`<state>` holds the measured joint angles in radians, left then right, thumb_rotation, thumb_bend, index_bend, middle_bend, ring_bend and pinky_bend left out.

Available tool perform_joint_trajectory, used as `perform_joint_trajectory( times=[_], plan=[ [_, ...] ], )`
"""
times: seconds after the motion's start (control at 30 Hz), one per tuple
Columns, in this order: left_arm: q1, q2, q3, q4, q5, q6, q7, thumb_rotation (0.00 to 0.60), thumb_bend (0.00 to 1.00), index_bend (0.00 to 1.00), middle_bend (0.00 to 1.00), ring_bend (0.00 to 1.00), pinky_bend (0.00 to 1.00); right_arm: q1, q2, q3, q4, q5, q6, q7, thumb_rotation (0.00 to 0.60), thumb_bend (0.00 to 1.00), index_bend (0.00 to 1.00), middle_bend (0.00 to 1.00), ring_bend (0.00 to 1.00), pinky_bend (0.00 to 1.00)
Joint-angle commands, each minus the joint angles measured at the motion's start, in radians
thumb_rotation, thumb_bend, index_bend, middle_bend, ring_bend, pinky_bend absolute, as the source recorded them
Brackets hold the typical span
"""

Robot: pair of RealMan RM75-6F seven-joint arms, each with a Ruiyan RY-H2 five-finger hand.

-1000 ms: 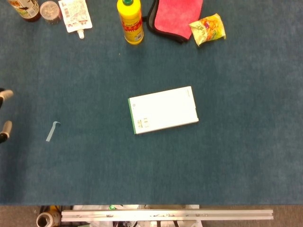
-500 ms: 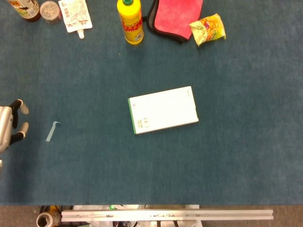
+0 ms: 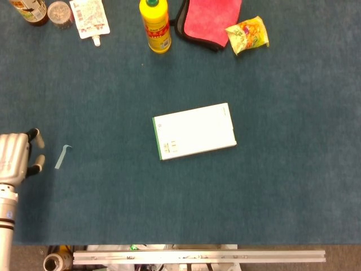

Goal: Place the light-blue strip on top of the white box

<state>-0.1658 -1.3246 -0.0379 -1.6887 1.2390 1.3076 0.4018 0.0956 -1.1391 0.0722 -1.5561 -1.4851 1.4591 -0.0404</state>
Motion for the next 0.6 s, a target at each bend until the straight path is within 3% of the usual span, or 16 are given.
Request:
perform_joint_trajectory(
  times=[0.03,0.6],
  plan=[
    [-0.003,-0.011,0.005,0.0,-0.006,-0.008,0.006,0.6,0.27,0.51,0.89,0.89,0.98,0.002,-0.001,0.0,0.004,0.0,-0.003,0.003,0.6,0.0,0.13,0.32,0.23,0.22],
    [-0.02,-0.113,0.005,0.024,-0.096,-0.027,0.09,0.6,0.27,0.51,0.91,0.9,0.99,-0.007,0.003,-0.003,0.021,0.007,-0.002,0.031,0.6,0.0,0.13,0.32,0.23,0.22]
  ],
)
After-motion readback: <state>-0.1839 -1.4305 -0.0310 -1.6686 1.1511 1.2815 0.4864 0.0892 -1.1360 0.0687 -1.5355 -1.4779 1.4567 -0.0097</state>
